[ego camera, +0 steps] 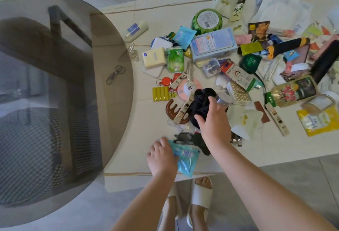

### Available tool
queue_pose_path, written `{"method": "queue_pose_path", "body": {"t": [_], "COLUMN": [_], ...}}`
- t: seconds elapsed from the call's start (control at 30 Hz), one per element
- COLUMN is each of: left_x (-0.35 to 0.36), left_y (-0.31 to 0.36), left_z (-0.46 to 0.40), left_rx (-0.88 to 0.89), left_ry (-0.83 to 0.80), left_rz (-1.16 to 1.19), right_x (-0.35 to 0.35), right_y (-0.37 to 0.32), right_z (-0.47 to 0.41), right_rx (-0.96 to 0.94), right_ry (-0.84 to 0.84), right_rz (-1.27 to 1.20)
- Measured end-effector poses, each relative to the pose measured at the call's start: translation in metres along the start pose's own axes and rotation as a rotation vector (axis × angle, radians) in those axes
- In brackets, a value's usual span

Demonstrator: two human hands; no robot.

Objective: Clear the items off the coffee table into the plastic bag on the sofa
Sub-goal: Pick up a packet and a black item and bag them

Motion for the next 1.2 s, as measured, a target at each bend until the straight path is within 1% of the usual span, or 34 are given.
{"method": "queue_pose_path", "body": {"t": [0.1, 0.17, 0.23, 0.3, 0.4, 0.5, 0.6, 0.7, 0.8, 0.9, 0.97, 1.03, 1.1, 1.2], "left_x": [0.002, 0.002, 0.0, -0.006, -0.018, -0.034, -0.053, -0.061, -0.062, -0.055, -0.048, -0.042, -0.038, -0.031], "left_y": [-0.004, -0.007, -0.007, -0.004, -0.001, 0.001, 0.002, 0.01, 0.025, 0.038, 0.041, 0.041, 0.037, 0.032], "left_z": [-0.001, -0.001, 0.004, 0.011, 0.021, 0.03, 0.034, 0.035, 0.028, 0.007, -0.008, -0.018, -0.025, -0.032], "left_rx": [-0.022, -0.055, -0.073, -0.058, -0.04, -0.071, -0.11, -0.075, -0.049, -0.094, -0.131, -0.147, -0.153, -0.168], "left_ry": [-0.028, -0.071, -0.117, -0.134, -0.122, -0.109, -0.069, -0.075, -0.096, -0.104, -0.093, -0.063, -0.036, -0.029], "left_rz": [0.046, 0.119, 0.19, 0.199, 0.182, 0.162, 0.197, 0.216, 0.35, 0.516, 0.565, 0.548, 0.485, 0.428], "right_x": [0.005, 0.002, -0.005, -0.015, -0.031, -0.047, -0.055, -0.055, -0.051, -0.041, -0.031, -0.022, -0.015, -0.008], "right_y": [0.008, 0.015, 0.022, 0.028, 0.041, 0.054, 0.065, 0.072, 0.073, 0.07, 0.068, 0.067, 0.066, 0.067], "right_z": [0.0, 0.002, 0.005, 0.009, 0.018, 0.029, 0.04, 0.05, 0.055, 0.052, 0.049, 0.047, 0.045, 0.042], "right_rx": [0.046, 0.063, 0.061, 0.057, 0.071, 0.106, 0.181, 0.168, 0.14, 0.123, 0.12, 0.123, 0.126, 0.133], "right_ry": [-0.022, -0.029, -0.055, -0.088, -0.093, -0.091, -0.152, -0.211, -0.243, -0.235, -0.222, -0.206, -0.178, -0.143], "right_rz": [-0.074, -0.105, -0.095, -0.071, -0.094, -0.193, -0.303, -0.279, -0.301, -0.343, -0.366, -0.372, -0.379, -0.393]}}
Point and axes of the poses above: each hand's wrist, its own z-axis away from the middle knuckle, its own x-axis out of the palm, y = z × x, the point moved 7 cm from there along -z, towards the middle knuckle, and after that the axes turned 14 degrees about z, right-handed, at the moved point
